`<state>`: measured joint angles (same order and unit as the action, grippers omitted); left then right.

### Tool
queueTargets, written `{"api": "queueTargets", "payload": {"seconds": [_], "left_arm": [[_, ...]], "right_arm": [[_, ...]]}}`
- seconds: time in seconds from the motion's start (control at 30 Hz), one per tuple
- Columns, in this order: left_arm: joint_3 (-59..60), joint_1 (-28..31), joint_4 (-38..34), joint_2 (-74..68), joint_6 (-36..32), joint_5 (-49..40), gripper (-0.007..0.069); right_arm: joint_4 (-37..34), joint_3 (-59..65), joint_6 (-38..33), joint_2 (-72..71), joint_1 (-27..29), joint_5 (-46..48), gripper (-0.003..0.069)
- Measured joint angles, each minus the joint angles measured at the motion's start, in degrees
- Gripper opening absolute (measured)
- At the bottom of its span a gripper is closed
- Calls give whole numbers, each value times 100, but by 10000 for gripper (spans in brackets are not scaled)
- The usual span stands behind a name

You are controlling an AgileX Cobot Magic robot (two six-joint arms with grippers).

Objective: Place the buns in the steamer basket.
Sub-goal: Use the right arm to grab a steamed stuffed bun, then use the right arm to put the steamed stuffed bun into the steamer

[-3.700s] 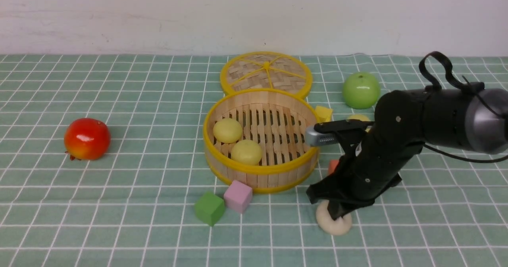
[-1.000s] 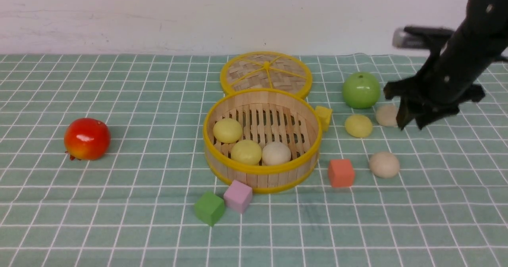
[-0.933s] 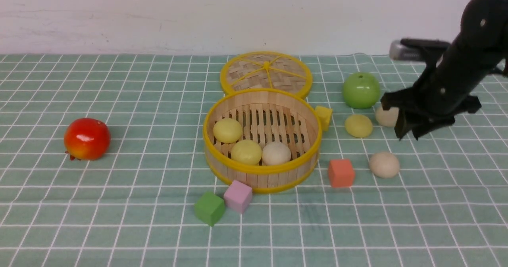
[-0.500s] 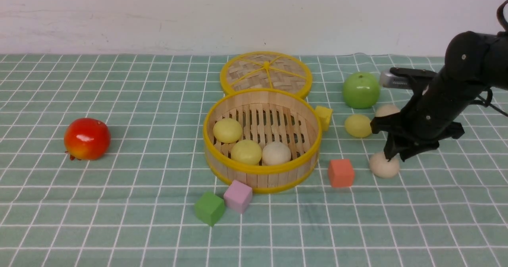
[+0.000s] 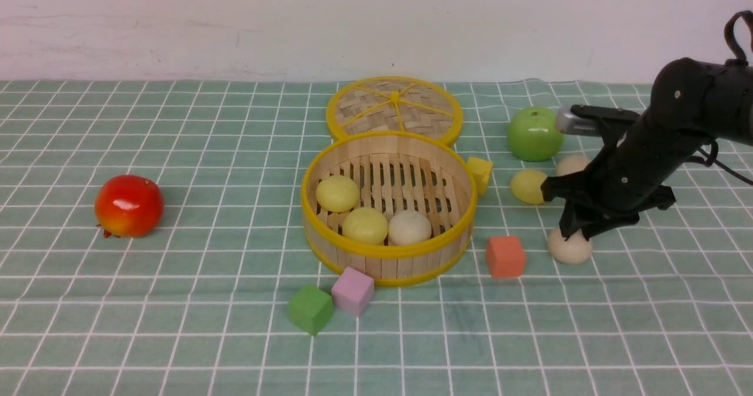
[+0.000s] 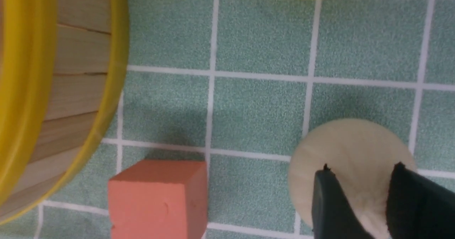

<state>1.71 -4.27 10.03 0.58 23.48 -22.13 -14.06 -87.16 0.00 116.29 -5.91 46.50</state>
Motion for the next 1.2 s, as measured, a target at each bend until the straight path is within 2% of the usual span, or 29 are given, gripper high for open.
{"api": "queueTargets", "payload": {"seconds": [0.13,0.3,0.37,0.6,0.7,0.9,1.03,1.2], "left_arm": [[0,0,0,0,0,0,226],[0,0,0,0,0,0,228],[0,0,0,0,0,0,228],[0,0,0,0,0,0,234],[0,0,0,0,0,0,236],[0,0,5,0,0,0,237],[0,0,5,0,0,0,237],[0,0,5,0,0,0,238]], "right_arm": [[0,0,0,65,0,-29,215],[0,-5,0,57,0,30,30],[58,-39,0,30,0,124,3],[7,-675,0,-155,-80,524,3],[-118,-1080,0,-198,-311,541,3],[-260,-1486,-30,-132,-1253,128,3],[-265,-1490,-30,156,-1543,-217,3],[-234,-1490,87,527,-1589,-258,5]]}}
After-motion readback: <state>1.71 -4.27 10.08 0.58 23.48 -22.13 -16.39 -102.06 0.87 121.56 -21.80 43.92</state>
